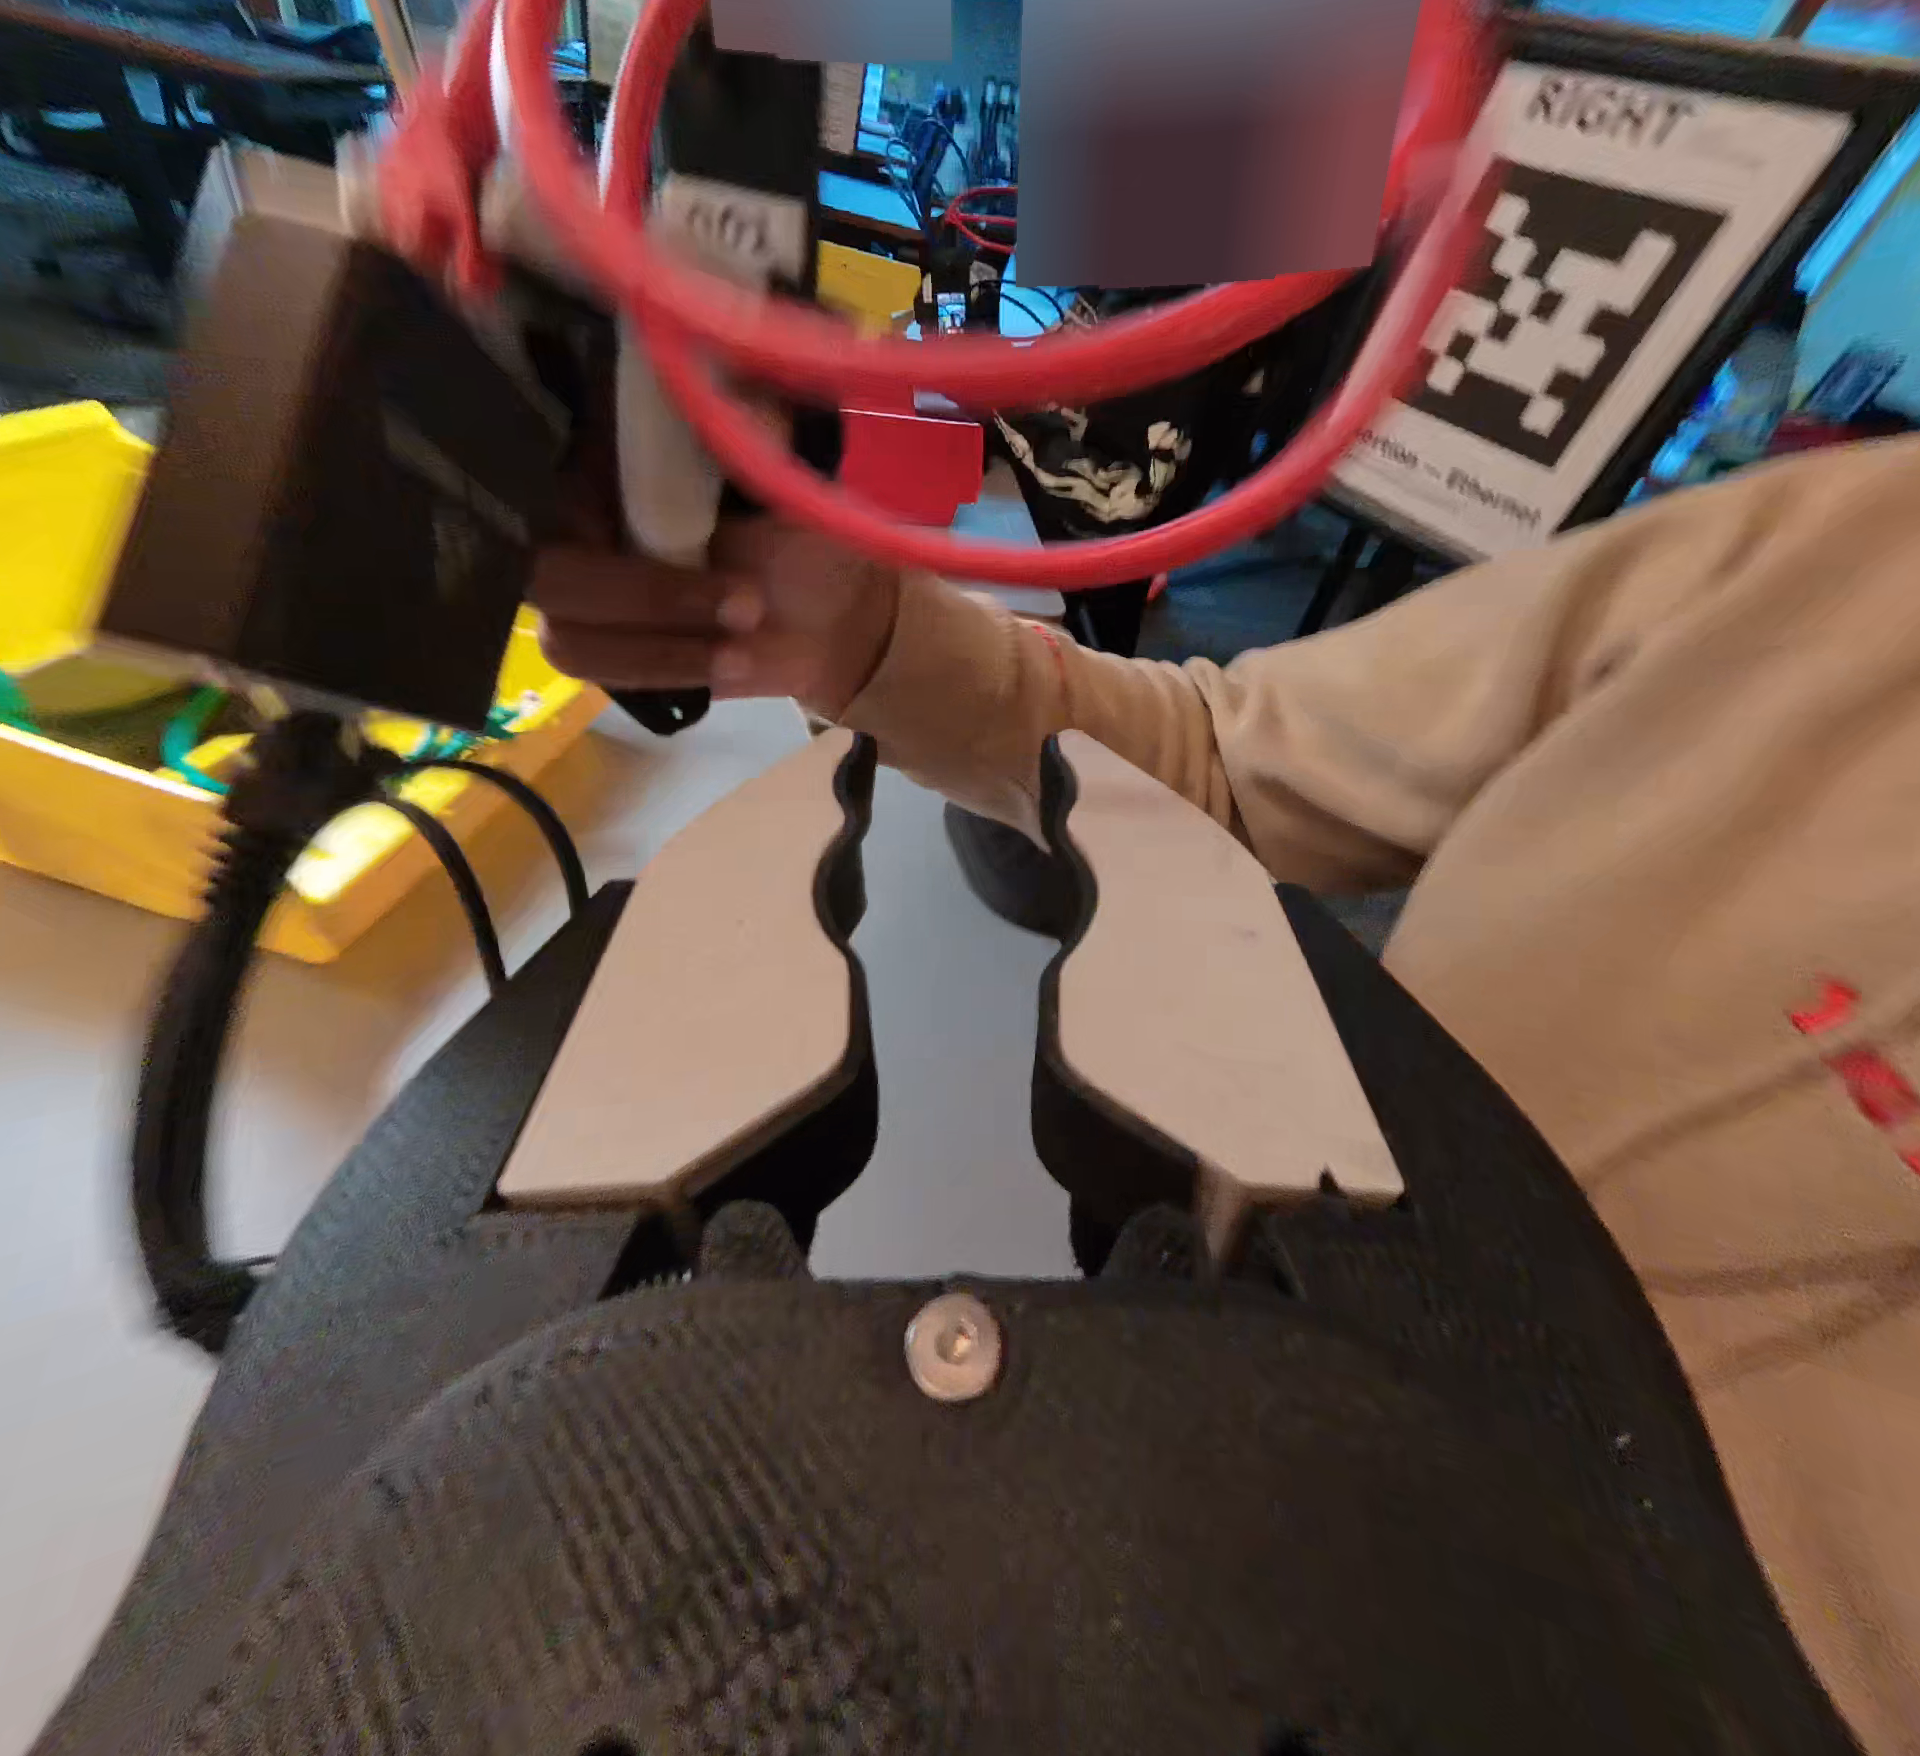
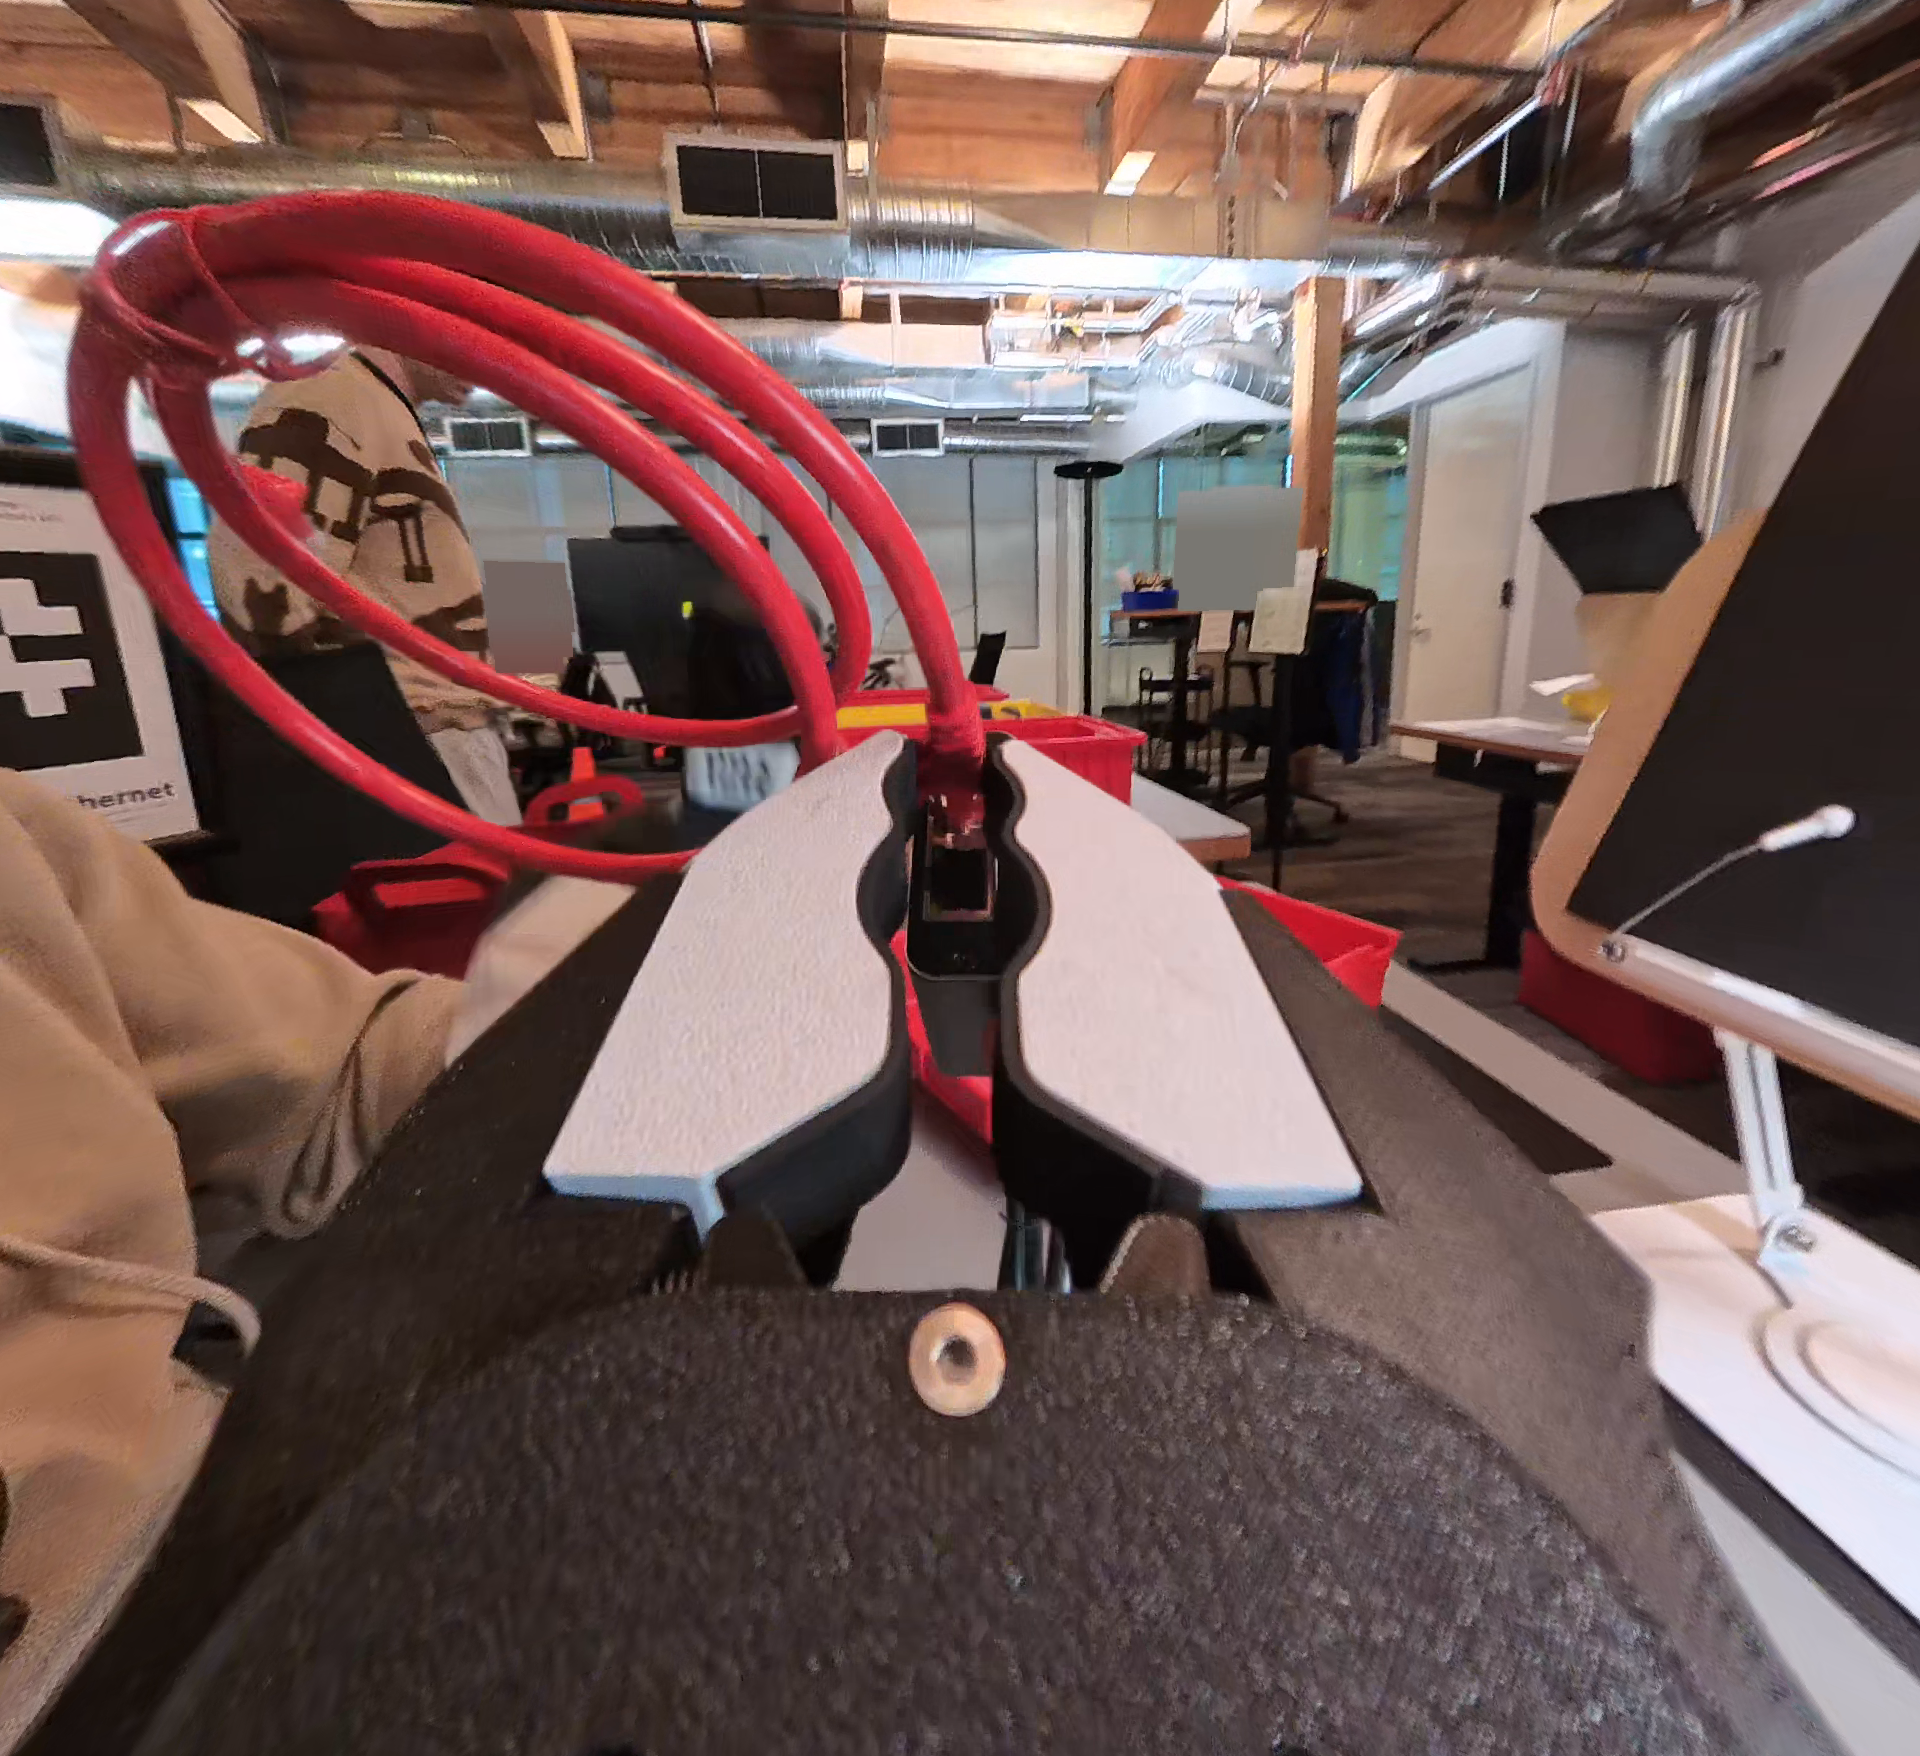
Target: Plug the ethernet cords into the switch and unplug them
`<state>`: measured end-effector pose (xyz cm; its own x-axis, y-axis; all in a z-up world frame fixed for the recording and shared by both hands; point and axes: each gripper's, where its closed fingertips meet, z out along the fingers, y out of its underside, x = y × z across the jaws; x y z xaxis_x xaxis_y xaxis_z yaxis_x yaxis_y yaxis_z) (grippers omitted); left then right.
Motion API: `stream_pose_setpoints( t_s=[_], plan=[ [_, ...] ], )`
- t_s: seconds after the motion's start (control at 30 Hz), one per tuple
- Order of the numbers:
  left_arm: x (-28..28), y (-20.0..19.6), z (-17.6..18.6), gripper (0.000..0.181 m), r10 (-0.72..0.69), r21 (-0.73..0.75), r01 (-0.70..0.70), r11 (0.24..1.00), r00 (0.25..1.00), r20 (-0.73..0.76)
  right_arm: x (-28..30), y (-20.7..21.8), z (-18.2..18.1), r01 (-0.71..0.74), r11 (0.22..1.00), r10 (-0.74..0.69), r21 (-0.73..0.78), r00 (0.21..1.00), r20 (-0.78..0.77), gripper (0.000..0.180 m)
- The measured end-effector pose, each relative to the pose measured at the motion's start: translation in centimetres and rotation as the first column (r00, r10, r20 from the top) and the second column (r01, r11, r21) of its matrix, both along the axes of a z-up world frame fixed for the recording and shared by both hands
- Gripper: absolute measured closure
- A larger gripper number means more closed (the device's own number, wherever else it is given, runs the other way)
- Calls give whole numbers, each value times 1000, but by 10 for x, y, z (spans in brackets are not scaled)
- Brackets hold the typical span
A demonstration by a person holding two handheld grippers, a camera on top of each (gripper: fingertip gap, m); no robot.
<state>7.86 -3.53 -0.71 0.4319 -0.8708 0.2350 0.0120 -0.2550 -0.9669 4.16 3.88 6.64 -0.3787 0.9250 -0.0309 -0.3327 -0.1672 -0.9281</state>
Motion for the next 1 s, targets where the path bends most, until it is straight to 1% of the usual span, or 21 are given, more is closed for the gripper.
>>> stream_pose_setpoints(
  t_s=[0.07, 0.1, 0.17, 0.2, 0.23, 0.27, 0.3, 0.37, 0.43, 0.47, 0.57, 0.67, 0.73, 0.8, 0.87, 0.9, 1.0],
  plan=[
    [19, 25, -24, 144, 30, -87, -19, 996, 991, 127, 7, -2, 12, 17, 1000, -17, 1, 999, -51, 169],
    [23, 37, -30, 142, 52, -132, -24, 991, 975, 214, 10, -5, 17, 17, 1000, -17, 7, 997, -71, 169],
    [18, 54, -22, 139, 93, -162, -29, 986, 909, 407, 14, -12, 26, 3, 1000, -2, 4, 993, -122, 169],
    [9, 60, -10, 136, 112, -125, -57, 990, 865, 488, 16, -17, 29, -17, 1000, 16, -6, 988, -153, 169],
    [-2, 64, 5, 137, 125, -62, -108, 992, 833, 539, 15, -20, 30, -34, 999, 31, -16, 985, -173, 168],
    [-12, 66, 18, 135, 137, 11, -172, 985, 820, 556, 14, -23, 30, -46, 999, 41, -19, 982, -185, 168],
    [-20, 65, 29, 133, 145, 81, -226, 971, 822, 551, 12, -26, 29, -59, 998, 54, -20, 980, -192, 168],
    [-30, 59, 46, 132, 135, 176, -269, 947, 831, 540, 6, -29, 22, -104, 994, 96, -38, 980, -175, 168],
    [-46, 56, 54, 139, 186, 216, -338, 916, 836, 516, 0, -32, 15, -153, 986, 139, -69, 976, -166, 168],
    [-51, 52, 54, 141, 190, 240, -340, 909, 852, 488, -2, -32, 13, -164, 984, 150, -76, 975, -161, 168],
    [-65, 42, 54, 145, 199, 270, -335, 903, 881, 430, -9, -34, 3, -160, 986, 155, -46, 984, -86, 169],
    [-77, 29, 68, 155, 180, 286, -337, 897, 869, 461, -12, -36, -1, -201, 977, 199, -67, 979, -45, 169],
    [-78, 28, 67, 153, 199, 280, -343, 897, 878, 436, -13, -37, -3, -201, 977, 200, -68, 979, -30, 169],
    [-78, 25, 65, 154, 188, 287, -337, 897, 877, 442, -15, -39, -5, -208, 976, 209, -63, 978, -2, 169],
    [-79, 23, 66, 148, 171, 294, -333, 896, 870, 463, -16, -43, -7, -210, 977, 211, -47, 977, 19, 168],
    [-80, 23, 66, 151, 169, 293, -333, 896, 867, 468, -17, -44, -8, -206, 978, 207, -41, 978, 22, 168],
    [-80, 22, 64, 152, 162, 294, -315, 903, 880, 446, -18, -44, -10, -204, 978, 205, -33, 978, 39, 168]
  ],
)
